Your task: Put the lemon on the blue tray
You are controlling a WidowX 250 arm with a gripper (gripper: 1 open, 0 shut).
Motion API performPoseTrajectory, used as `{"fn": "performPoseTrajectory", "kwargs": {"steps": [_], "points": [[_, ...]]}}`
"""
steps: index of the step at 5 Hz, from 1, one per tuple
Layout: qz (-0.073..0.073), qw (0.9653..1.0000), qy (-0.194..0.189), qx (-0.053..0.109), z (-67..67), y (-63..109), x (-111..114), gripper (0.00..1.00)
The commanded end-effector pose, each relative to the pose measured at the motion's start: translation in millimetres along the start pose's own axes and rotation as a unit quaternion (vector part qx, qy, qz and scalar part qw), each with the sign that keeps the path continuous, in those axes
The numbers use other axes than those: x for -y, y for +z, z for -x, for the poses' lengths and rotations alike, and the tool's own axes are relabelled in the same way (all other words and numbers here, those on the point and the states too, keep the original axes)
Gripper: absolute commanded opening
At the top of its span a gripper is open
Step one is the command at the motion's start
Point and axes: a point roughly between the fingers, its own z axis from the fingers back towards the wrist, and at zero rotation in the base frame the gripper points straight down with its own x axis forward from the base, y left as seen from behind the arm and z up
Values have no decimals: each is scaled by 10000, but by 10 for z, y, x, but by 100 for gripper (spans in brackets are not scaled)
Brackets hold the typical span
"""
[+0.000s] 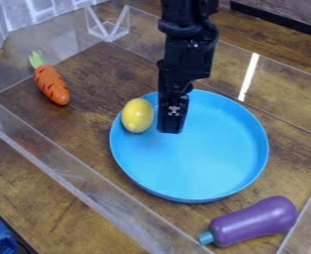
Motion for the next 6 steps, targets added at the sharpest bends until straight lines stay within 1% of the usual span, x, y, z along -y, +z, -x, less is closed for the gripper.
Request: {"fn": "performPoseTrajectory", "kwargs": {"steps": [1,2,6], "points": [[-260,9995,33,197,-40,165,-110,100],[-279,9994,28,182,-40,160,-120,100],[-286,9992,242,165,264,106,-253,100]]}}
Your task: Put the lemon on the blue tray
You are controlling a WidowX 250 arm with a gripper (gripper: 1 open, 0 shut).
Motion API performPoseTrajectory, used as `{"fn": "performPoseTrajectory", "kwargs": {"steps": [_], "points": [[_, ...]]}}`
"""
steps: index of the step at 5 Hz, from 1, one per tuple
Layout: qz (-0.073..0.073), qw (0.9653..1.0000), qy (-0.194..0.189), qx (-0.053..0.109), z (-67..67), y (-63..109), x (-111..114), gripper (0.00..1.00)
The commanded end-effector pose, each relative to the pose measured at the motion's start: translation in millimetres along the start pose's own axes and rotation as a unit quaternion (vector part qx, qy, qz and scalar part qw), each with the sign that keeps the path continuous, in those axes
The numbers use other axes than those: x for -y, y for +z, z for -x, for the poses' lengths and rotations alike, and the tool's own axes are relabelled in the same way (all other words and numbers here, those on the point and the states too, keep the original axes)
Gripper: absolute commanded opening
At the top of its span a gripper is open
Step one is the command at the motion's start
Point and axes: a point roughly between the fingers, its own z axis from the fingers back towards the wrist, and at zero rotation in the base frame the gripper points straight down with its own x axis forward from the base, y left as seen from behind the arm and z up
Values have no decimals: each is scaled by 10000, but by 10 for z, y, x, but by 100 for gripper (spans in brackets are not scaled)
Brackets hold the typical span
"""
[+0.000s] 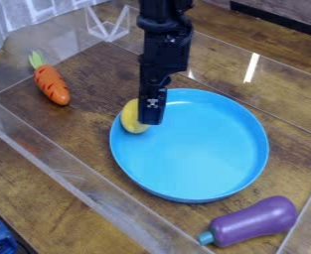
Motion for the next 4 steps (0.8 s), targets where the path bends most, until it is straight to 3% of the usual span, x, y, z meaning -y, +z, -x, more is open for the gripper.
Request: {"fn": "performPoseTrajectory", "kwargs": {"steps": [1,3,4], "points": [[-202,9996,79,197,49,106,-72,100],[-231,9993,141,273,92,28,-84,100],[-268,9990,160,322,111,9,-89,0]]}}
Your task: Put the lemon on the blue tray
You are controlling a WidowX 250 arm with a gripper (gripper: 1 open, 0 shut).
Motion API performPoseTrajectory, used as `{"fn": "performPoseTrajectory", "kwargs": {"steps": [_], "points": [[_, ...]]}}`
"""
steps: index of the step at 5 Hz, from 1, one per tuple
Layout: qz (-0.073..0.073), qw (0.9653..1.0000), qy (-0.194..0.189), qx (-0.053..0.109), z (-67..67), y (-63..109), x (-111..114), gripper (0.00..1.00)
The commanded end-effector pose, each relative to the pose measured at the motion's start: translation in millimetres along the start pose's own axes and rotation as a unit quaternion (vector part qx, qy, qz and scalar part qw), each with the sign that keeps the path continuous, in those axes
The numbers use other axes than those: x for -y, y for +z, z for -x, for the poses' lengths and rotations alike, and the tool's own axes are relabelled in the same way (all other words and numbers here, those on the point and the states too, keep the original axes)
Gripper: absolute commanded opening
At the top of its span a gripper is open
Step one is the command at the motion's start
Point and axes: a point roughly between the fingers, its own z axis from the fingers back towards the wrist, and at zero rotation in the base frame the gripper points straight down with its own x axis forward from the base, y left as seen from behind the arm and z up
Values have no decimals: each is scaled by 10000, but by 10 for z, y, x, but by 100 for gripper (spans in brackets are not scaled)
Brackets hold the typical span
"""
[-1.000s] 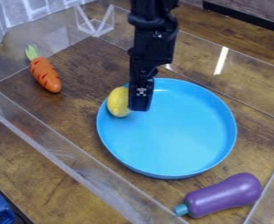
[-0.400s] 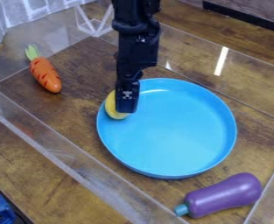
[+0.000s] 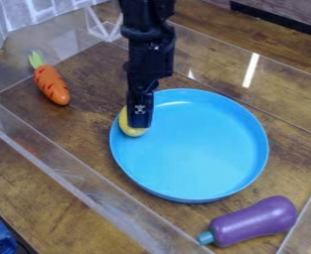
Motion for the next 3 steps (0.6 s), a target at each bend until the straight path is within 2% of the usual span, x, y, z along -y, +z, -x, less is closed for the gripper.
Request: {"fn": "performPoseTrajectory", "kwargs": {"steps": [1,3], "points": [[-185,9996,88,189,30,106,-48,0],[-246,9992,174,274,58,57,-52,0]]}}
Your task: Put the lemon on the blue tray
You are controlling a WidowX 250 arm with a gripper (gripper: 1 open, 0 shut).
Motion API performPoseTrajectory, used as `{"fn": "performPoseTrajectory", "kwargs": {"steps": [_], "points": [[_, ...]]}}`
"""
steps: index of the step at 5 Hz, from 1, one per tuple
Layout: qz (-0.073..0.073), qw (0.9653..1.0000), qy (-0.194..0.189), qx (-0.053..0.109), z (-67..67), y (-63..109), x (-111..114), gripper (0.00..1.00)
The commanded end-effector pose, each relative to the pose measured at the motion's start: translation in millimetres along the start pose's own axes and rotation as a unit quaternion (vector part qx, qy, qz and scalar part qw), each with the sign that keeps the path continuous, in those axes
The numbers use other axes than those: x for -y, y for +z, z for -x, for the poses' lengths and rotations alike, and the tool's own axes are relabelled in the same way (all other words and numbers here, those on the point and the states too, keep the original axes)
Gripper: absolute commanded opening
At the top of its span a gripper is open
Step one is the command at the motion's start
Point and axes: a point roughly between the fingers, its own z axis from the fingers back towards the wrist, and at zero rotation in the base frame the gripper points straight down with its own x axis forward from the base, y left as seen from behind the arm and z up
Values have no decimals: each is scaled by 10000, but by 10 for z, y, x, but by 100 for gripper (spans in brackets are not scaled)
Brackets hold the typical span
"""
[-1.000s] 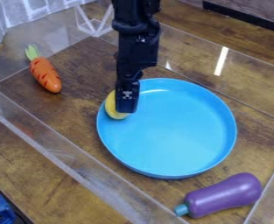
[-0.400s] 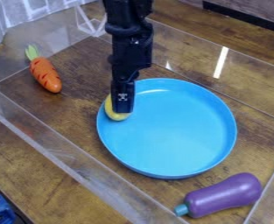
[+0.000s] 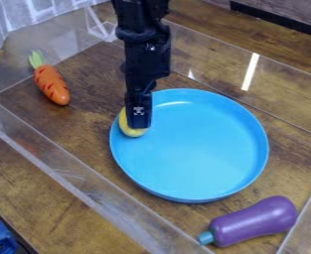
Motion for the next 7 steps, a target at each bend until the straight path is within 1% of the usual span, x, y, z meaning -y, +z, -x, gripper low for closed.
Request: {"fn": "performPoseTrajectory", "kwargs": {"steps": [1,7], "points": [[-104,9998,152,112,53,38,-46,0],[-178,9980,534,288,127,-121,-63,0]]}}
